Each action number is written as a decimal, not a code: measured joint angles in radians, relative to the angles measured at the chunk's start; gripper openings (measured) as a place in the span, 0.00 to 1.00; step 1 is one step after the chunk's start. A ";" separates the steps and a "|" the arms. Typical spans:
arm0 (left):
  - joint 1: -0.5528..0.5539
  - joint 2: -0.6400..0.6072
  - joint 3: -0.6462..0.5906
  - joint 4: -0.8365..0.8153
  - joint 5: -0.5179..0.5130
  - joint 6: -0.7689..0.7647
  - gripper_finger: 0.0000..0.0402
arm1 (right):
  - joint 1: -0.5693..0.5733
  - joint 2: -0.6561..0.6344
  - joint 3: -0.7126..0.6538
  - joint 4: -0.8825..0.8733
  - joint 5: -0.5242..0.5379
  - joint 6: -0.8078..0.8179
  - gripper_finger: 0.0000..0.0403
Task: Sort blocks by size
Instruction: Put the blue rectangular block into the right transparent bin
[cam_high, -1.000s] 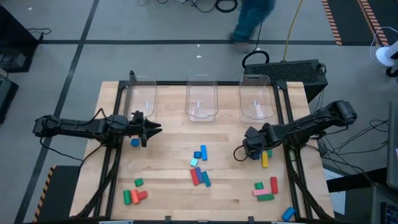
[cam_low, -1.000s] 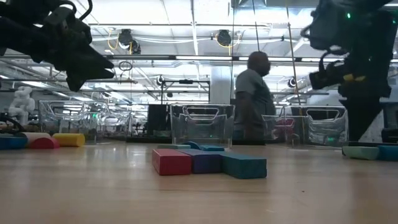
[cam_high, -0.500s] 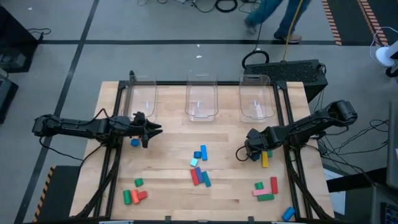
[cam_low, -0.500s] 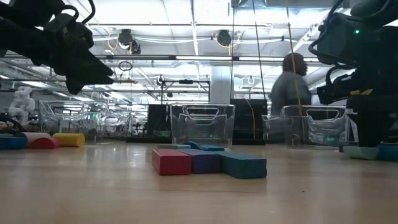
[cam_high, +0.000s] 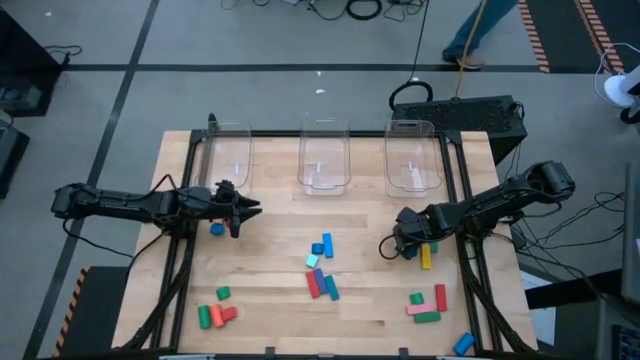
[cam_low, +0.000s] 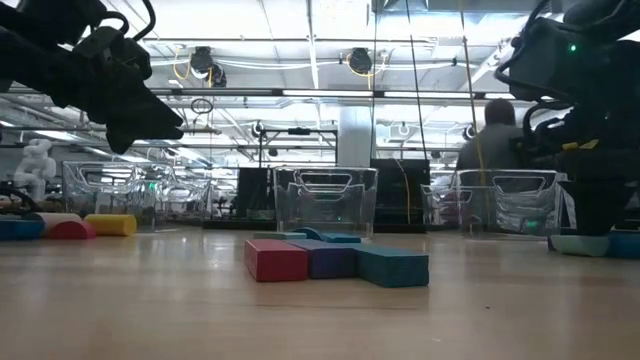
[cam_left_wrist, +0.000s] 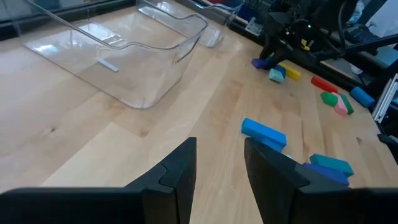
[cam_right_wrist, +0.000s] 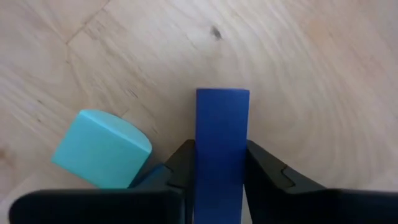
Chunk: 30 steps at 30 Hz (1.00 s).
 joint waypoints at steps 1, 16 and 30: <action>0.000 0.000 0.000 0.000 0.000 0.000 0.34 | 0.000 0.000 0.004 -0.001 0.000 -0.008 0.20; 0.000 0.000 0.000 -0.003 -0.031 0.002 0.34 | -0.001 0.001 0.168 -0.005 0.003 -0.142 0.22; 0.000 0.048 0.000 -0.003 -0.056 0.002 0.34 | -0.118 0.000 0.348 -0.020 0.003 -0.361 0.22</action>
